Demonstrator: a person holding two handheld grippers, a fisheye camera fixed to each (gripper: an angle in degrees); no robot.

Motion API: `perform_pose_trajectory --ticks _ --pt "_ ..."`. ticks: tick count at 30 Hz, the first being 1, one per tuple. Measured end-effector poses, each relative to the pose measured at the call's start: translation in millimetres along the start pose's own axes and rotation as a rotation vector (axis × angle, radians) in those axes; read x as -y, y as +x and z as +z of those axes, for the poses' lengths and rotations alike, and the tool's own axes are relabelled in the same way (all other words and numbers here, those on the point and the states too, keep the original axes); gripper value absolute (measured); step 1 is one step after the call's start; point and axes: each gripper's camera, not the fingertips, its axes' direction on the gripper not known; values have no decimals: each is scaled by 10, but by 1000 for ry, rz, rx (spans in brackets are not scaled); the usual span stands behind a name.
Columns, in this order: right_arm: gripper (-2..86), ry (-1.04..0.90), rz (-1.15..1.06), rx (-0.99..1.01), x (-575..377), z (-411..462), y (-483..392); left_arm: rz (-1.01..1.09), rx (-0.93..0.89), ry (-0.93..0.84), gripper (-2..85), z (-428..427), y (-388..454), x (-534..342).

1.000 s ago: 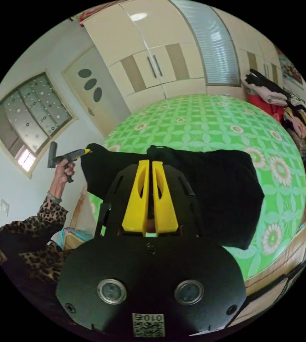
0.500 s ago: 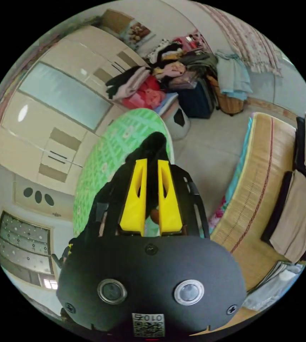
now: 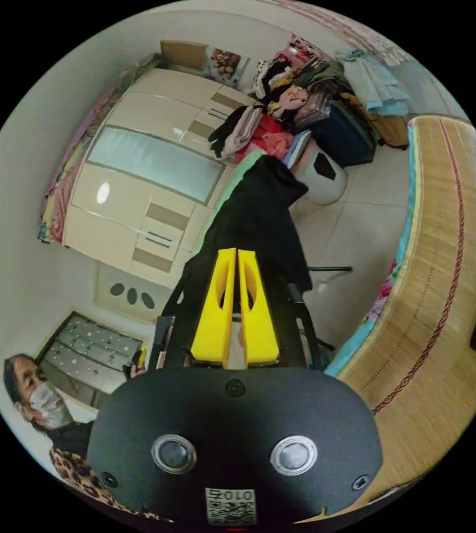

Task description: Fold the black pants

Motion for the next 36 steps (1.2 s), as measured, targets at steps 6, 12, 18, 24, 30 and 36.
perform_pose_trajectory --ticks 6,12,18,24,30,36 --pt "154 -6 167 327 -665 599 793 -67 -185 -53 7 81 -260 -922" --pt "116 44 226 469 -757 1146 1054 -174 -221 -43 17 148 -543 -1431" --pt "55 161 131 245 -939 1095 672 -275 -177 0 33 177 -797 -1524" --pt "40 188 -12 150 -1100 971 204 -503 -256 75 46 258 -1242 -1847" --pt "39 176 -12 217 -1207 1128 143 -572 -371 165 53 436 -1437 -1787" --pt "38 146 -27 230 -1266 1273 91 -611 -423 180 63 546 -1526 -1755"
